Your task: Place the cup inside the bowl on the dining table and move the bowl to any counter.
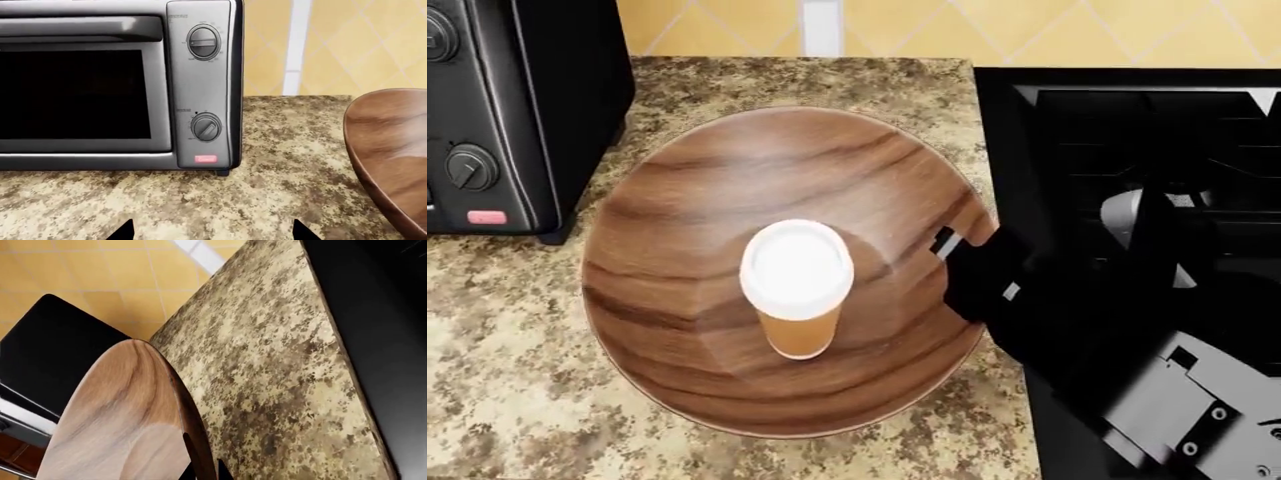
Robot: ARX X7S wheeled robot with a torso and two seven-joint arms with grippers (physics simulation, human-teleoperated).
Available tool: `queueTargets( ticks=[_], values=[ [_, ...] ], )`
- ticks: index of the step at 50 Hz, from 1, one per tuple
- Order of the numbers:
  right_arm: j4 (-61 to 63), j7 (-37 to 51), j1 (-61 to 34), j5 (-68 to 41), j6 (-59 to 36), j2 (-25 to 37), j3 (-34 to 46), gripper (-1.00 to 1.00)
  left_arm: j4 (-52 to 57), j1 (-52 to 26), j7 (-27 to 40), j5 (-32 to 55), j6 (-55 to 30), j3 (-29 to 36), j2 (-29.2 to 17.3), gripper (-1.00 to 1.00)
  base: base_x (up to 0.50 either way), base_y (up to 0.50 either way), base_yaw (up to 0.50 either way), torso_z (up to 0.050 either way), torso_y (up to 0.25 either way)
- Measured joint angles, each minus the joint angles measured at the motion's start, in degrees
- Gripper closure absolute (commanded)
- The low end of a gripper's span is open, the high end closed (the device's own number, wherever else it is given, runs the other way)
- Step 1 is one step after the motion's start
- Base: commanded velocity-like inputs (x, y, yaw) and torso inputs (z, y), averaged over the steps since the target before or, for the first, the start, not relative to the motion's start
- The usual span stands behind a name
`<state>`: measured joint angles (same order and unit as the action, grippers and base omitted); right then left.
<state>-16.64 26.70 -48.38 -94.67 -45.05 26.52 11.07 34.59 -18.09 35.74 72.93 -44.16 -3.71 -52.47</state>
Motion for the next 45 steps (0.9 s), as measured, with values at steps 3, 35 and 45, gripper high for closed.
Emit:
queueTargets(
  ticks=[3,35,45],
  values=[
    [-0.4,-0.3,0.2,0.3,0.2,-0.2,0.3,1.0,0.0,0.3,0.0,-0.1,0.1,-0.1,0.0,-1.0,0.0,0.0,0.0,0.0,0.0],
    [-4.4,-3.0,2.5,3.1,1.6,-1.4,2.4,1.0,0.5,3.0,-0.4,-0.4,1.3,-1.2,0.0,-1.0,0.0,0.0,0.0,0.0,0.0],
    [-5.5,-3.6,2.4,3.9,1.7,-1.6,3.1,1.0,0.6,3.5,-0.5,-0.6,1.6,-1.4,0.1,-1.0,0.0,0.0,0.0,0.0,0.0]
  ],
)
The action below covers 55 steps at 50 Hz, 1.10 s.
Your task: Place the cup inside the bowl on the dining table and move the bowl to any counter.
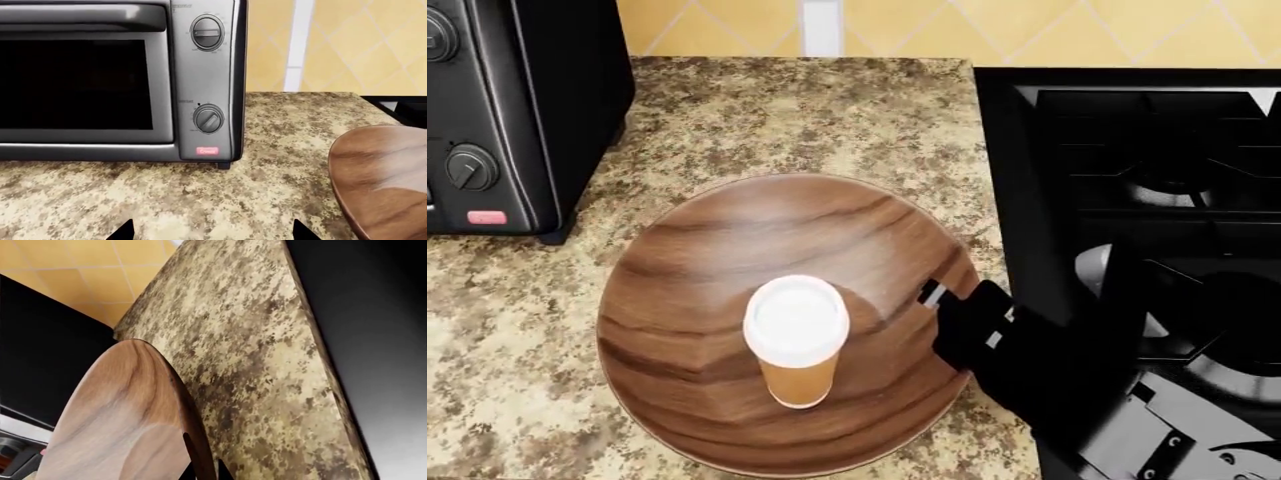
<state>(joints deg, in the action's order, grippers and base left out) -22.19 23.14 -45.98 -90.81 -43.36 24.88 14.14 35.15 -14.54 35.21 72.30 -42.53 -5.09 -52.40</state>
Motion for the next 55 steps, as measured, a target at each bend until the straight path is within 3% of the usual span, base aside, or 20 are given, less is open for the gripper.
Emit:
queueTargets(
  ticks=[30,55],
  values=[
    [-2.2,-1.7,-0.2,1.2,1.2,-0.7,0.9,1.0,0.3,3.3,-1.2,-0.4,1.4,-1.8,-0.3,-1.0,0.0,0.0,0.0,0.0,0.0],
    [-12.8,-5.2,-7.3,5.6,3.6,-4.1,4.1,1.0,0.1,3.0,-1.0,-0.4,1.5,-1.6,-0.2,-1.0,0.0,0.0,0.0,0.0,0.0]
  ],
)
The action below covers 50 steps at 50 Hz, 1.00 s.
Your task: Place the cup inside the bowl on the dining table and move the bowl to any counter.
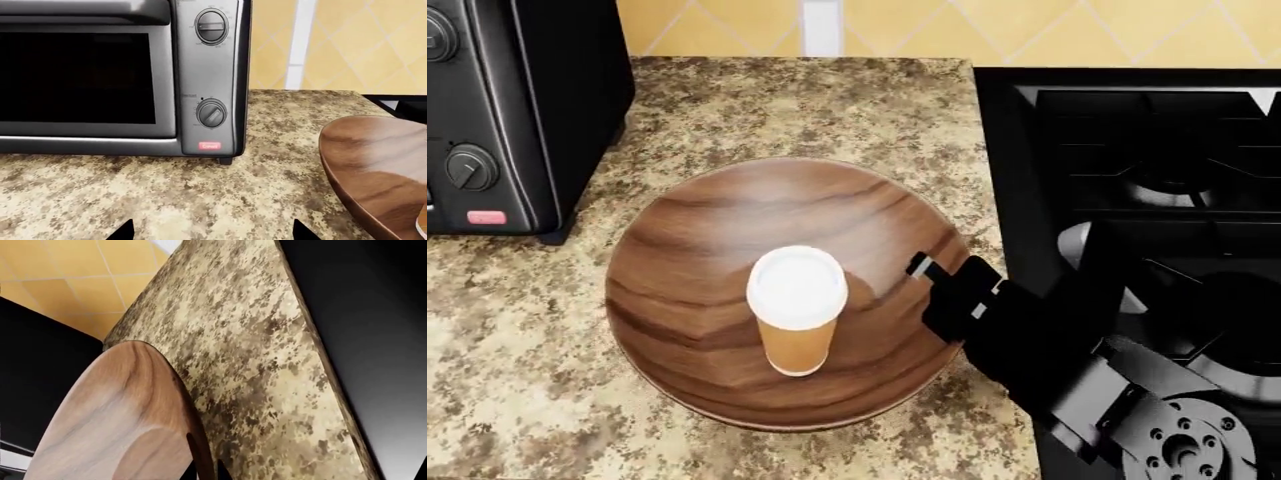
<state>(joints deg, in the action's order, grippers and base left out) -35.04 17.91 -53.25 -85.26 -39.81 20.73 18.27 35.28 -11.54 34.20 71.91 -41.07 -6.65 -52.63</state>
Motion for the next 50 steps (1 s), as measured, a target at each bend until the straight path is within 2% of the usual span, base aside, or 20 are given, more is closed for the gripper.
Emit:
queueTargets(
  ticks=[44,45,50],
  values=[
    [-3.7,0.0,-1.9,2.6,2.3,-1.3,0.7,1.0,-0.5,0.1,-0.1,-1.5,0.7,1.3,1.4,-1.0,0.0,0.0,0.0,0.0,0.0],
    [-3.6,0.1,-1.9,2.6,2.3,-1.3,0.7,-1.0,-0.5,0.2,-0.1,-1.5,0.7,1.2,1.4,-1.0,0.0,0.0,0.0,0.0,0.0],
    [-3.3,0.5,-1.8,2.4,2.1,-1.2,0.8,-1.0,-0.6,0.3,-0.2,-1.5,0.8,1.1,1.4,-1.0,0.0,0.0,0.0,0.0,0.0]
  ],
)
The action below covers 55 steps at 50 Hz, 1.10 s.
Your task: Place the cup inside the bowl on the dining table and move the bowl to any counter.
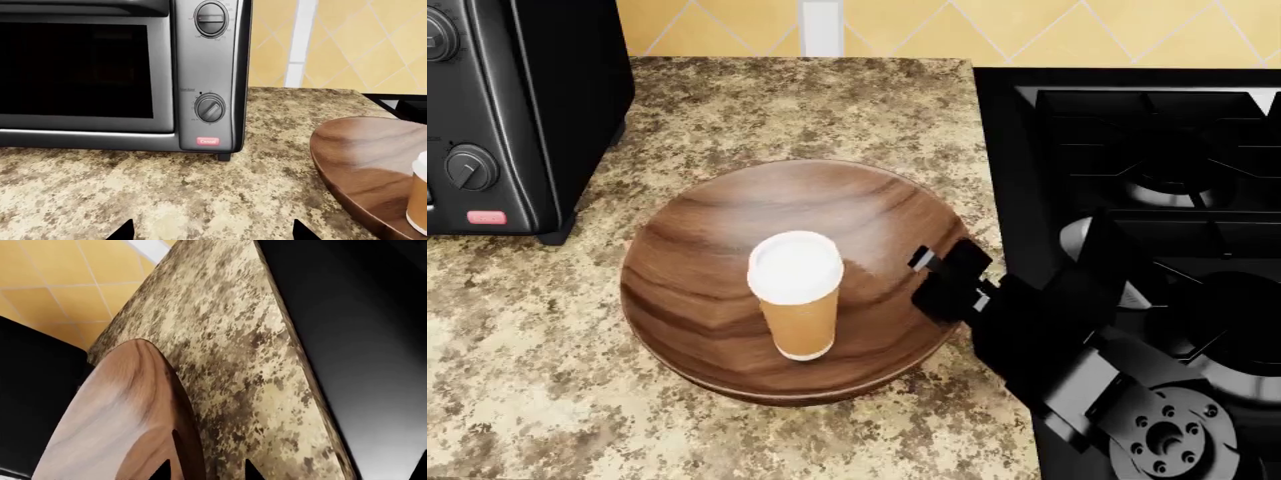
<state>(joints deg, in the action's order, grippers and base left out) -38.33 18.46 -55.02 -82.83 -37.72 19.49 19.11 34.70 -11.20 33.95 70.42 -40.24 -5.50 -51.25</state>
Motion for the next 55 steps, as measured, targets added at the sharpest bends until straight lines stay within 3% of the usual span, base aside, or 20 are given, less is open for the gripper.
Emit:
queueTargets(
  ticks=[27,55],
  values=[
    [5.0,3.6,0.3,-1.8,-0.9,2.0,-0.9,-1.0,-0.5,-0.1,-0.6,-0.7,0.4,0.8,0.6,-1.0,0.0,0.0,0.0,0.0,0.0],
    [33.3,7.3,-0.8,9.3,-3.0,14.5,5.6,-1.0,-0.8,-5.0,0.6,1.3,-1.6,2.8,0.6,-1.0,0.0,0.0,0.0,0.0,0.0]
  ],
)
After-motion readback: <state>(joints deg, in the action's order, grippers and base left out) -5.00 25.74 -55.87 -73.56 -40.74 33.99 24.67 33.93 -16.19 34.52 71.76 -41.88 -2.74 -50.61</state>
